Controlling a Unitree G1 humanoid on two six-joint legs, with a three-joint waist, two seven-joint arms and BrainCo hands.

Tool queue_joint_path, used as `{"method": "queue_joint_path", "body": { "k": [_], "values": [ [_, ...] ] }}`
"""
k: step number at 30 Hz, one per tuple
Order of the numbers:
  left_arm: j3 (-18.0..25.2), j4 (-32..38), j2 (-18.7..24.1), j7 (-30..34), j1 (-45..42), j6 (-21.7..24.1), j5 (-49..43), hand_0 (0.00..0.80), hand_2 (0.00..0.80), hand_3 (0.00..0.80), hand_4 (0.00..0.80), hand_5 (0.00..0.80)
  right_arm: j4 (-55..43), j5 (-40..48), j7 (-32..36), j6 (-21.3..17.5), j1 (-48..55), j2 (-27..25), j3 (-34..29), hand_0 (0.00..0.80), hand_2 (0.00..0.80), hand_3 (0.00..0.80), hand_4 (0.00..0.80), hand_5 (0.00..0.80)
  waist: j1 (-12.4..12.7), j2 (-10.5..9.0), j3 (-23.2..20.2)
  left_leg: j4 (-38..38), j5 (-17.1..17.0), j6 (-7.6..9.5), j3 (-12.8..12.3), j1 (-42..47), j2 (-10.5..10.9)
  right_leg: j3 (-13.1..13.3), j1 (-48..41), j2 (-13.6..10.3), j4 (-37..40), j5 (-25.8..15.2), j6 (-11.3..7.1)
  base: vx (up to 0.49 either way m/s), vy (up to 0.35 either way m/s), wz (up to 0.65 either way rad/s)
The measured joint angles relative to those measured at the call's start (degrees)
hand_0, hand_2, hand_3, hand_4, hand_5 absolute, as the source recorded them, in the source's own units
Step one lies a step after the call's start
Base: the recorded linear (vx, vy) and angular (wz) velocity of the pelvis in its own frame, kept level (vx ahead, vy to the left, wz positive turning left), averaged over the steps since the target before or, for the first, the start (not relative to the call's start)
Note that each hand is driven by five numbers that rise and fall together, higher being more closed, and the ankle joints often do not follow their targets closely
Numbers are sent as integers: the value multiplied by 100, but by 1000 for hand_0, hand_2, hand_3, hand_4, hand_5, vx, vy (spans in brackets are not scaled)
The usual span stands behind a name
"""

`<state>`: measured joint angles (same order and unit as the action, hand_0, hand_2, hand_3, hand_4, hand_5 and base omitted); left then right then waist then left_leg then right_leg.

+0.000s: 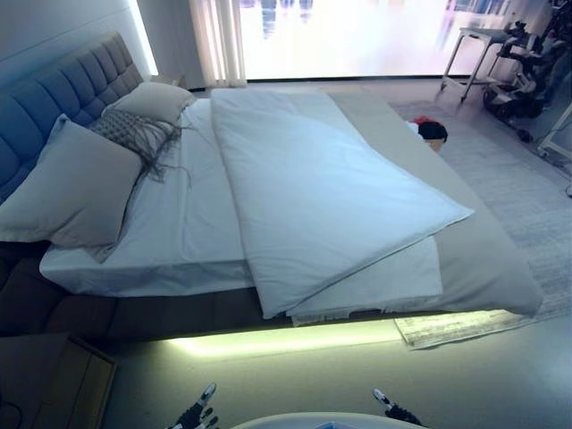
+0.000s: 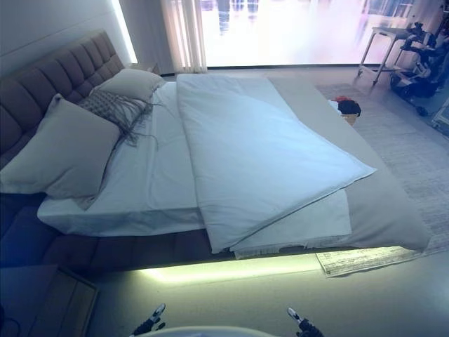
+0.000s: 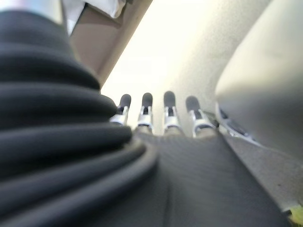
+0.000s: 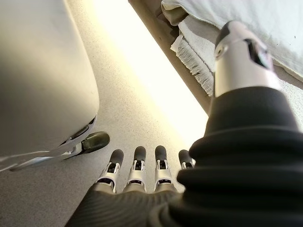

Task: Make the bed neatly

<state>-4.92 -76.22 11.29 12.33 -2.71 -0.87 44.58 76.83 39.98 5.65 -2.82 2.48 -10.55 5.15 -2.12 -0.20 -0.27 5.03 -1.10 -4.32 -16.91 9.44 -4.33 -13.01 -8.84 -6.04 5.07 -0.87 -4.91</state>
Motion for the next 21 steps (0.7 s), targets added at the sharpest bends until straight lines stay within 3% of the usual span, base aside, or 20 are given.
{"method": "queue_joint_path", "body": {
  "k": [9,16,19,21],
  "values": [
    [-1,-2,0,-89,14,-10,-25,0,0,0,0,0,5,140,-11,42,3,-1,-15,0,0,0,0,0,-10,-39,103,-2,13,-4,-50,30,-15,52,5,20,-4,0,0,47,-75,-3],
    [2,-44,0,-146,70,-77,-91,0,0,0,0,0,7,300,-22,82,-25,-16,-25,0,0,0,0,0,-16,-34,236,-56,99,-98,-187,186,-117,313,9,126,-51,17,48,60,-128,-20],
    [20,-45,21,-149,120,-12,-88,0,0,0,0,0,7,300,-23,82,-119,-36,-24,0,0,0,0,0,-41,12,423,-585,404,-170,-212,82,-299,429,256,188,-578,276,128,27,-152,-38],
    [126,-66,81,-151,133,55,-34,0,0,0,0,0,72,295,-29,85,-225,-38,-14,0,0,0,0,0,-12,10,518,-1169,595,-343,-178,-66,-477,454,664,257,-1353,662,288,72,-138,-69]
  ]
}}
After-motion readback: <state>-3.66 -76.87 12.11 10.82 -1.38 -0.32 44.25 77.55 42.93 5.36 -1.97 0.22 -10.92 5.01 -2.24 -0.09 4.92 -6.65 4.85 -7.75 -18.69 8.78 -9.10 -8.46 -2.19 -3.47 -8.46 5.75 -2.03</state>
